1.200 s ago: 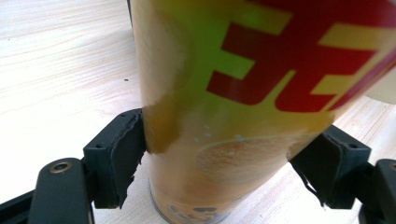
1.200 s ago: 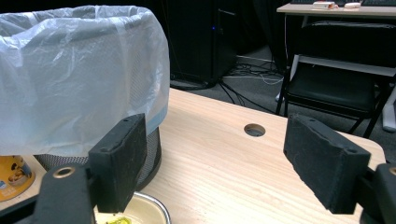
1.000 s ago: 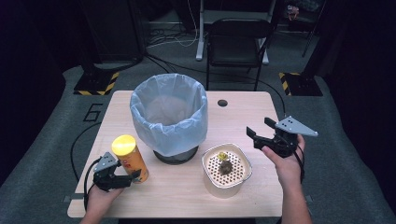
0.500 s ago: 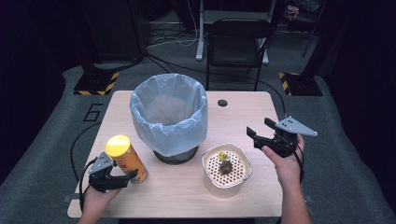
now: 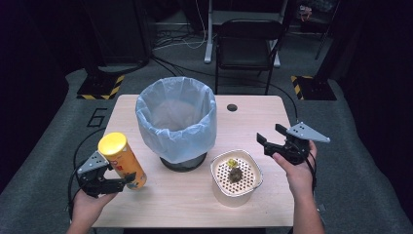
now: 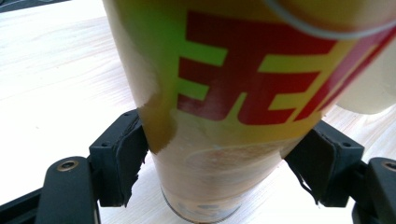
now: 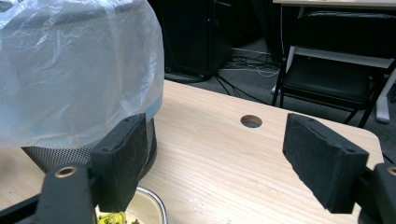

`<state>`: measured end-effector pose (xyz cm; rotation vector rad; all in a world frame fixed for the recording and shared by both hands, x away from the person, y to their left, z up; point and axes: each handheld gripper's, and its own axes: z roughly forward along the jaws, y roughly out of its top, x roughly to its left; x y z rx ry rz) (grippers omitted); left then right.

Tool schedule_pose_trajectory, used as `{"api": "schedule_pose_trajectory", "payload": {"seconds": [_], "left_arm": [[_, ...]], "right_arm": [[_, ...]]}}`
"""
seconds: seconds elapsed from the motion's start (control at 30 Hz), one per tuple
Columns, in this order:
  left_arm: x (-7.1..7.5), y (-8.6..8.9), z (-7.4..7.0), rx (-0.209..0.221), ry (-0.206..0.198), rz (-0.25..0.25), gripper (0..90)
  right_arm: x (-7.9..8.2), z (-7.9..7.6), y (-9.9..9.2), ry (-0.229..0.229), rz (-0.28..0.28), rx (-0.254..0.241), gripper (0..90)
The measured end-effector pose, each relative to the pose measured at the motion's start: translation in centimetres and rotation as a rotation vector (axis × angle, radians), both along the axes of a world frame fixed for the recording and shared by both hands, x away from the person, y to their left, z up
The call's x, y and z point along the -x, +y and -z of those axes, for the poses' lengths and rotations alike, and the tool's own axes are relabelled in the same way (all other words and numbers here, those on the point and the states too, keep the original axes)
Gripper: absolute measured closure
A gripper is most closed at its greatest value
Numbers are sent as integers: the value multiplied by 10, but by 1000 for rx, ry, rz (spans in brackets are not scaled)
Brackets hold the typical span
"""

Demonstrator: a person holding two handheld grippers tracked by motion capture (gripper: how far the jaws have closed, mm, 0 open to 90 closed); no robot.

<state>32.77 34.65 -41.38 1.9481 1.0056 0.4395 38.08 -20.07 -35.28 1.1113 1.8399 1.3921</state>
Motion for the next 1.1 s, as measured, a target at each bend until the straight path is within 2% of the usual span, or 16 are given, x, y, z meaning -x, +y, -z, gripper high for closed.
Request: {"api": "schedule_pose_trajectory", "payload": {"seconds": [0.1,0.13,0.17,0.2,0.27,0.33,0.47,0.5,0.6,0.67,0.9,1.1], "left_arm": [[2,0,-15,5,-16,-5,241],[3,1,-22,-11,-8,8,241],[3,0,-27,-10,-6,7,241],[3,0,-27,-10,-6,7,241],[3,0,-45,-31,0,19,241],[4,-1,-58,-34,9,12,241],[7,-4,-81,-33,-4,3,241],[7,-4,-81,-33,-4,3,241],[8,-7,-99,-42,-11,24,241],[7,-7,-102,-44,-13,28,241],[0,-15,-136,-67,-13,40,241],[-8,-21,-168,-59,-17,57,241]], "right_arm": [[0,1,1,4,3,1,220],[0,1,0,2,5,4,220],[-1,1,0,2,6,6,220],[-1,1,0,2,6,6,220],[-1,2,-1,9,9,-2,221],[-1,2,-2,8,9,-1,221],[-1,3,-3,14,8,3,221],[-1,3,-3,14,8,3,221],[-2,4,-3,15,9,6,221],[-2,4,-4,14,20,10,222],[-2,5,-5,17,30,17,224],[-2,5,-4,14,26,17,226]]}}
